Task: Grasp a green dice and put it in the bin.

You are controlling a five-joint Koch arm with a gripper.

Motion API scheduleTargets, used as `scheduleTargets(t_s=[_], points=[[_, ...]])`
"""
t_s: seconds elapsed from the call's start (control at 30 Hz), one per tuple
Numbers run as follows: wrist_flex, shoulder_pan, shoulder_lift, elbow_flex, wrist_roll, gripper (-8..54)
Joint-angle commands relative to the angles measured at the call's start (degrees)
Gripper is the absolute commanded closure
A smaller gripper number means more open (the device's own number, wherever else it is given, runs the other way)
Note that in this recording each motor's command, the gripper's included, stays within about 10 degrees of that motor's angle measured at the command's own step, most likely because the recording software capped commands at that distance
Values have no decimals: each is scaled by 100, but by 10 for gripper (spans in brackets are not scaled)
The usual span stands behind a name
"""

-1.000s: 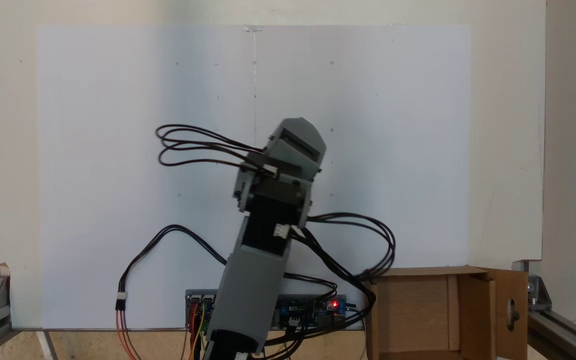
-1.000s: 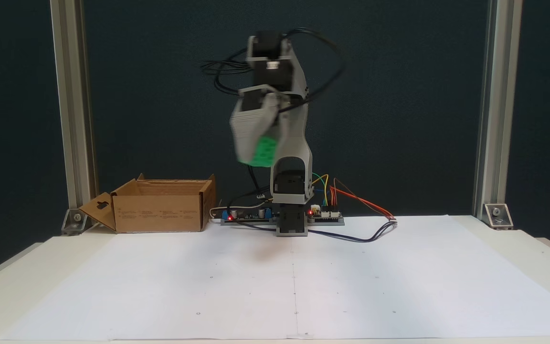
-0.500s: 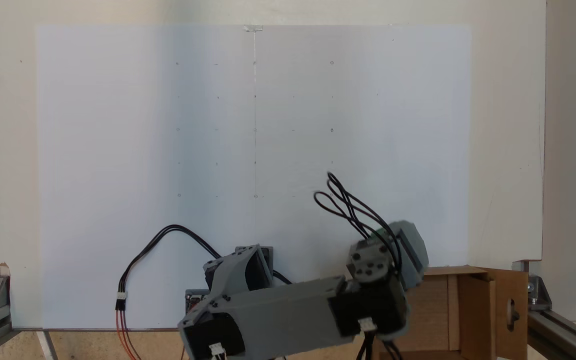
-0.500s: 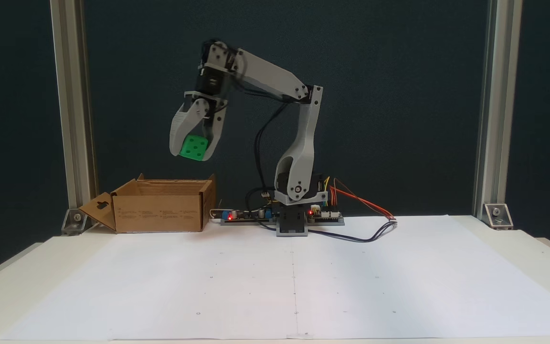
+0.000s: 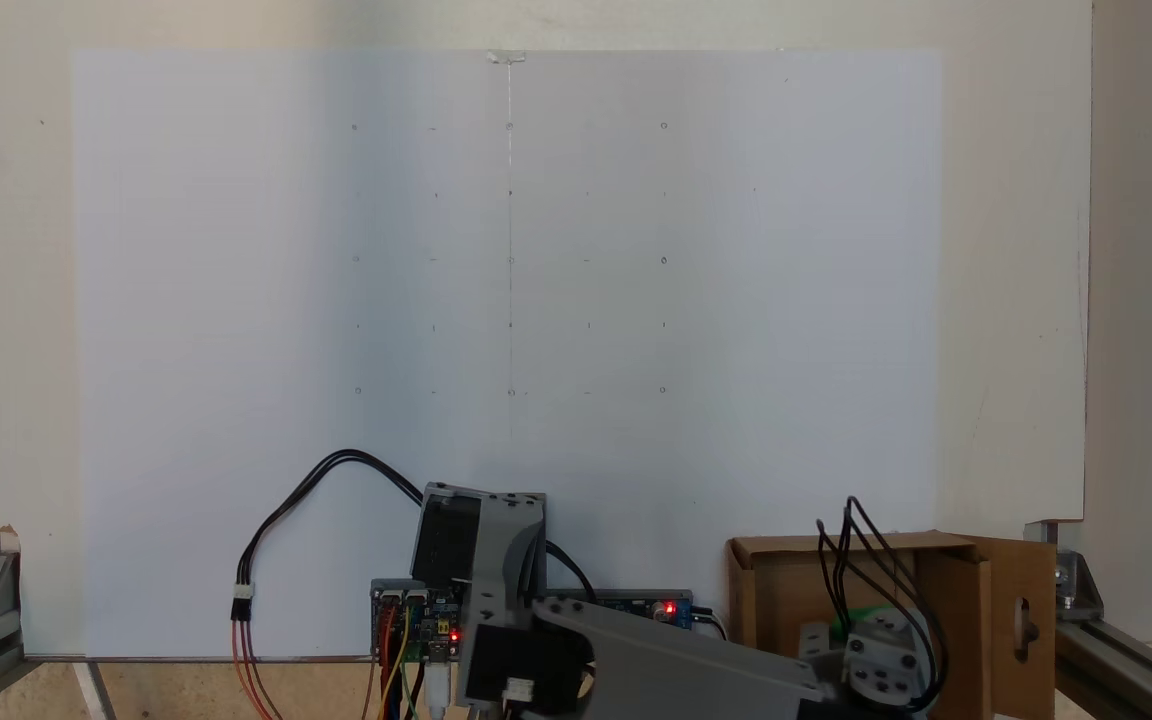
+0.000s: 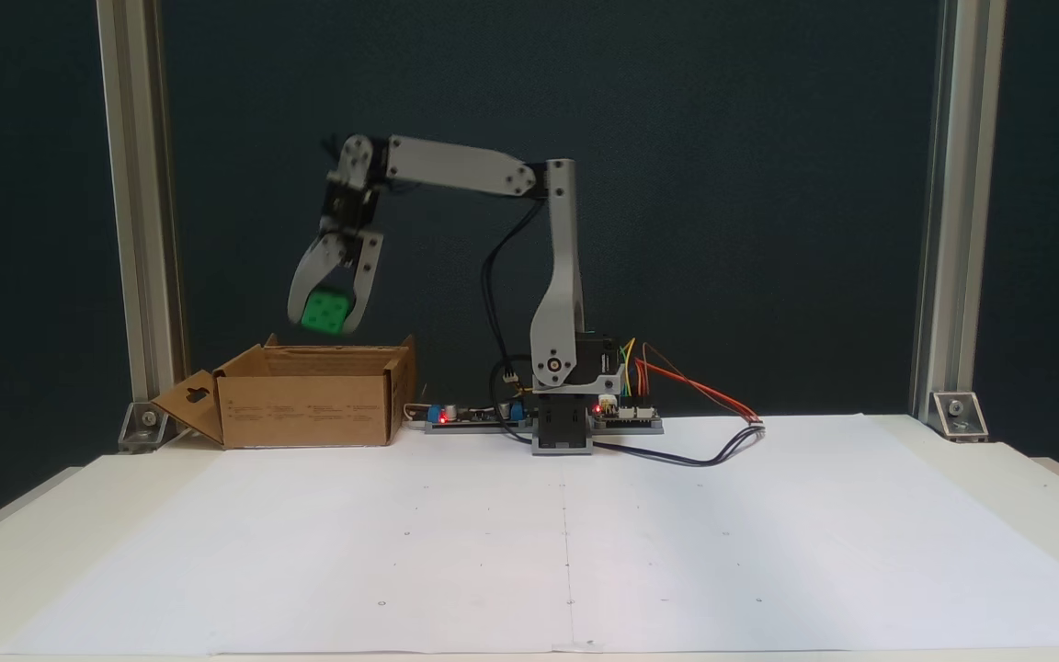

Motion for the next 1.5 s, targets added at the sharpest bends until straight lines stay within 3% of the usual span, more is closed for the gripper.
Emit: scheduleTargets(t_s=[0.0,0.3,0.4,0.47,0.63,0.77,1.0,1.2,1.3,1.47], points=[[-325,185,-202,-141,-536,340],[-334,237,-765,-53,-642,337],[-352,193,-800,53,-615,160],[-343,193,-817,53,-589,109],[-554,202,-809,53,-536,108],[-1063,105,-800,44,158,108],[-1573,-932,352,-70,1890,108],[-1538,-2197,1230,-70,2663,106],[-1521,-3094,1406,-70,2716,50],[-1521,-4649,1714,-44,2725,11]])
